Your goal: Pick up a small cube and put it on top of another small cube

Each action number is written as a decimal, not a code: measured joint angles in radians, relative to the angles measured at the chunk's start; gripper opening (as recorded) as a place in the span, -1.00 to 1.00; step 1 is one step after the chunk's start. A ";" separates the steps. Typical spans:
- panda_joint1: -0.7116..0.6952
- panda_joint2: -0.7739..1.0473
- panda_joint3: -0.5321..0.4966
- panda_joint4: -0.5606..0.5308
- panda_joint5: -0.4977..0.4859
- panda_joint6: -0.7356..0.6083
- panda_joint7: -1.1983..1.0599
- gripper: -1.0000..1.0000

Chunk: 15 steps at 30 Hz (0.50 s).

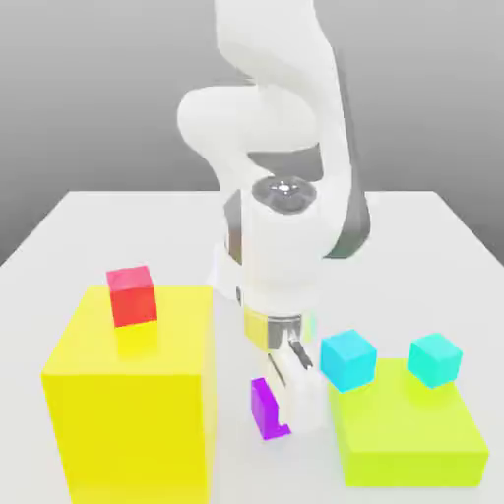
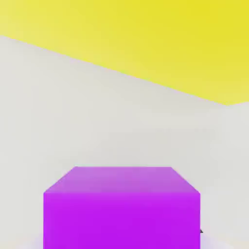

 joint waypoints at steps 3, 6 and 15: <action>-0.001 -0.051 0.012 -0.006 0.043 -0.051 -0.077 -1.00; -0.001 -0.077 0.040 0.008 0.087 -0.094 -0.232 -1.00; 0.117 -0.166 0.095 0.070 0.190 -0.243 -0.728 -1.00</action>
